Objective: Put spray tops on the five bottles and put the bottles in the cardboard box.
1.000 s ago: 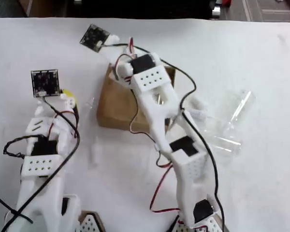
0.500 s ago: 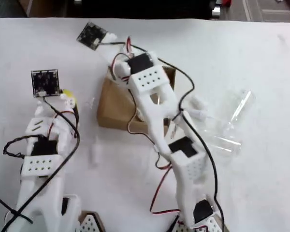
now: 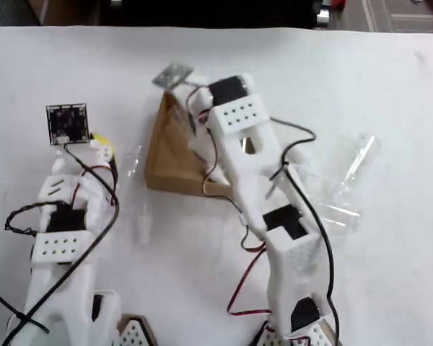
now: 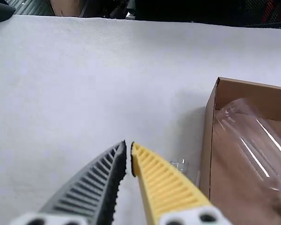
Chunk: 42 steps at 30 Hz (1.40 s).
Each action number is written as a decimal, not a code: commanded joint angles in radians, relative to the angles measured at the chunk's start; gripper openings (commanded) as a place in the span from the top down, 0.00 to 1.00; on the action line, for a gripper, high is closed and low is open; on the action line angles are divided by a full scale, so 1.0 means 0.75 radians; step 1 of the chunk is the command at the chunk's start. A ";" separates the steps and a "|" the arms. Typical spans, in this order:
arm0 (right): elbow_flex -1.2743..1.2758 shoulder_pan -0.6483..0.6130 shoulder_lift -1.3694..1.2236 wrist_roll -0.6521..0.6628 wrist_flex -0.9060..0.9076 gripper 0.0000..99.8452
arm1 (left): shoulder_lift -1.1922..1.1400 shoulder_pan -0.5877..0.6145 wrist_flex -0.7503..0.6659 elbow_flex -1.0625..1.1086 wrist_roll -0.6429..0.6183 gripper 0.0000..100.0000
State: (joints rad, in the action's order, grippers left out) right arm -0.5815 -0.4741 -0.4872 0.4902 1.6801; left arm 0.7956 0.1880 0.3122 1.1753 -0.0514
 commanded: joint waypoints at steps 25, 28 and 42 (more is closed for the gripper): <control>0.303 -0.036 -0.109 -0.053 -0.494 0.95 | 0.019 0.017 -0.035 -0.010 -0.002 0.97; 0.276 -0.036 -0.103 -0.053 -0.472 0.96 | 0.019 0.017 -0.035 -0.008 -0.002 0.97; -0.223 0.111 0.247 -0.039 0.058 0.98 | 0.019 0.017 -0.035 -0.008 -0.002 0.97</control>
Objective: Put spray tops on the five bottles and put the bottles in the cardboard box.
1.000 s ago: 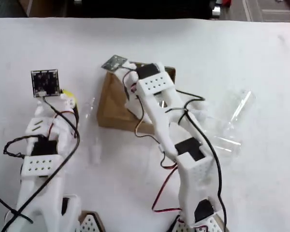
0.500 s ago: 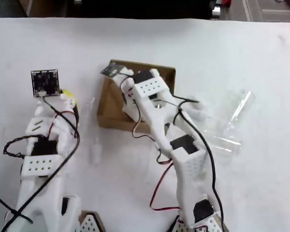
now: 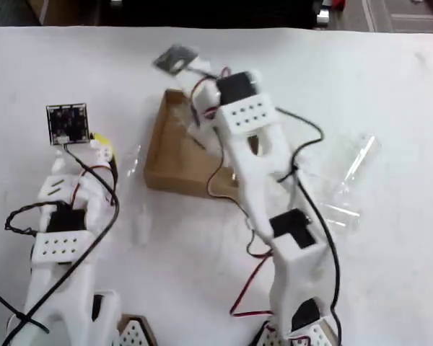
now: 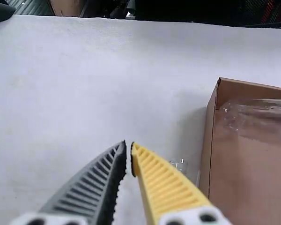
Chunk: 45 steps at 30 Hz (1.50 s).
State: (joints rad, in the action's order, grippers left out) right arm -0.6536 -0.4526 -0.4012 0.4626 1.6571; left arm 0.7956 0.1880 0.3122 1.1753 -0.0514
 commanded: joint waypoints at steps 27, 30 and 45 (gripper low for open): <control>1.021 0.087 0.807 0.076 -0.163 0.81 | 0.017 0.017 -0.031 -0.006 -0.002 0.97; 1.158 0.046 0.821 0.051 -0.292 0.78 | 0.017 0.017 -0.031 -0.006 -0.002 0.97; 1.307 0.044 0.740 0.125 -0.459 0.78 | 0.017 0.017 -0.033 -0.006 -0.002 0.97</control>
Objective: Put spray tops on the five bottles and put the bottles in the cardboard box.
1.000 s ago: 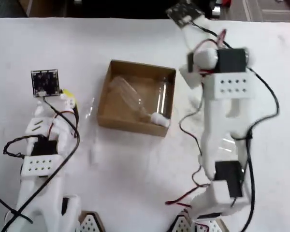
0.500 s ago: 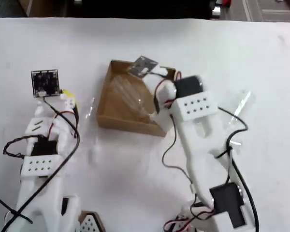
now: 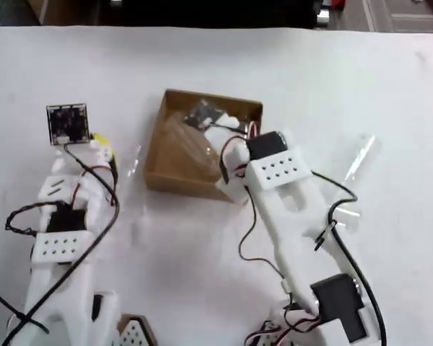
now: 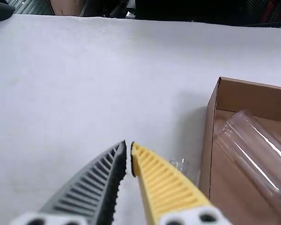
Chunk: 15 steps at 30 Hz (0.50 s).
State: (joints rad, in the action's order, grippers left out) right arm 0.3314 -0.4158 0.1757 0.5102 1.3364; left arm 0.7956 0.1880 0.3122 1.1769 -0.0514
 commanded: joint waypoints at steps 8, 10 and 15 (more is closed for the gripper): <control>-0.076 0.077 -0.187 0.098 -0.060 0.91 | 0.017 0.017 -0.033 -0.008 -0.002 0.97; -0.080 0.089 -0.195 0.100 -0.062 0.94 | 0.017 0.017 -0.035 -0.008 -0.002 0.97; -0.117 0.089 -0.148 0.102 -0.026 0.98 | 0.017 0.017 -0.035 -0.008 -0.002 0.97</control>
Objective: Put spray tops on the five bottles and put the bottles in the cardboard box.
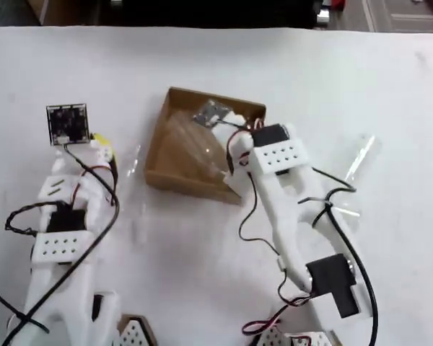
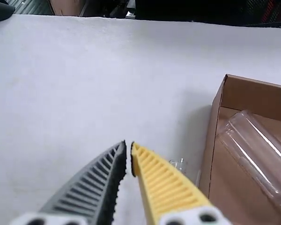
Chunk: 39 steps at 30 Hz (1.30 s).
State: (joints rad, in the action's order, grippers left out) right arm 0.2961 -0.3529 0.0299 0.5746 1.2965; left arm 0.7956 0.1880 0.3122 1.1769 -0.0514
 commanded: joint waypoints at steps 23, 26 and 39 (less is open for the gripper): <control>-0.321 0.635 0.562 0.018 0.349 0.98 | 0.017 0.017 -0.031 -0.008 -0.002 0.97; -0.129 0.699 0.564 0.016 0.185 0.98 | 0.017 0.017 -0.031 -0.008 -0.002 0.97; 0.546 0.750 0.551 0.006 -0.435 0.98 | 0.017 0.015 -0.031 -0.008 -0.002 0.97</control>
State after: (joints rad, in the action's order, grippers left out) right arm 0.6751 0.2010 0.4242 0.5777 1.0311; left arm 0.7956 0.1880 0.3122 1.1769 -0.0514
